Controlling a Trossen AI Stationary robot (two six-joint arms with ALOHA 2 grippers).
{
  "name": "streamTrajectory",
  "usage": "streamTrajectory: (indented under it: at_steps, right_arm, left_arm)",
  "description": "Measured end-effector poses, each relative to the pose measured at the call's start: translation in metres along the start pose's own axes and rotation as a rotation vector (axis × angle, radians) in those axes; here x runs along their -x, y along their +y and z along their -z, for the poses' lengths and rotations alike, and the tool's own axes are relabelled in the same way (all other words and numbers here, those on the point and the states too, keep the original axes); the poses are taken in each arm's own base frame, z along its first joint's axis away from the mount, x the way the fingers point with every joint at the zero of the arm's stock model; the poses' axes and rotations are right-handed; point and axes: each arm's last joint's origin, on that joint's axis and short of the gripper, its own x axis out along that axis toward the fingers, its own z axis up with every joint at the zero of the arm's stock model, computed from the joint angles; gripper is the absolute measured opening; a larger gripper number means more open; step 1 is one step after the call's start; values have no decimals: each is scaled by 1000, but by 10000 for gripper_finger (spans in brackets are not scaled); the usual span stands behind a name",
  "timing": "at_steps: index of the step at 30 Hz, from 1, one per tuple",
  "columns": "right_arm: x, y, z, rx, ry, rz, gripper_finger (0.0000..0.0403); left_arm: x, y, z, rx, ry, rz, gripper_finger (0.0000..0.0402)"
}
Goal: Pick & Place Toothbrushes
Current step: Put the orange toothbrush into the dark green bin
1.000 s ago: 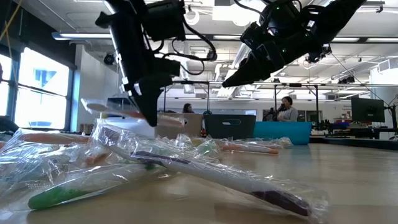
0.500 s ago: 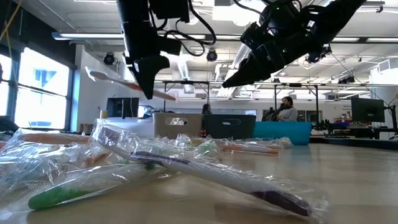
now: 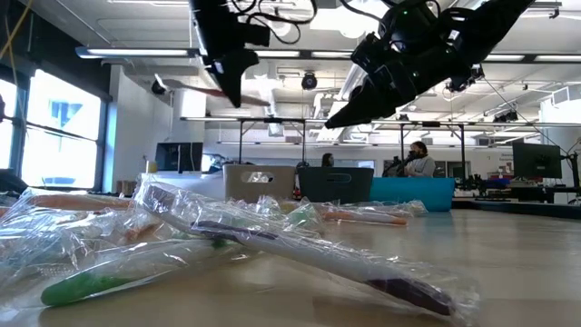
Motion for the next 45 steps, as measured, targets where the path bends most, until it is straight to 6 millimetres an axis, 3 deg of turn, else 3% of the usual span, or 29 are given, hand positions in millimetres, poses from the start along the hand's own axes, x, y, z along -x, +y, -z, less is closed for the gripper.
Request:
streamTrajectory:
  at_steps: [6, 10, 19, 26, 32, 39, 45]
  right_arm:
    - [0, 0, 1, -2, 9, -1, 246]
    - [0, 0, 1, -2, 12, -1, 246]
    - [0, 0, 2, -9, 19, -4, 246]
    - [0, 0, 2, -11, 19, -5, 246]
    - [0, 0, 2, -15, 19, -5, 246]
    - [0, 0, 2, -16, 21, -5, 246]
    - [0, 0, 1, -12, 6, -2, 246]
  left_arm:
    - [-12, 36, -9, 62, -34, 25, 27]
    - [-26, 44, -5, 106, -22, 100, 27]
    - [-63, 16, 28, 121, 28, 219, 27]
    - [-70, 2, 49, 166, -29, 255, 26]
    - [-72, -13, 54, 194, -159, 307, 26]
    - [-78, -16, 69, 220, -105, 310, 26]
    - [-75, -15, 55, 212, -242, 335, 26]
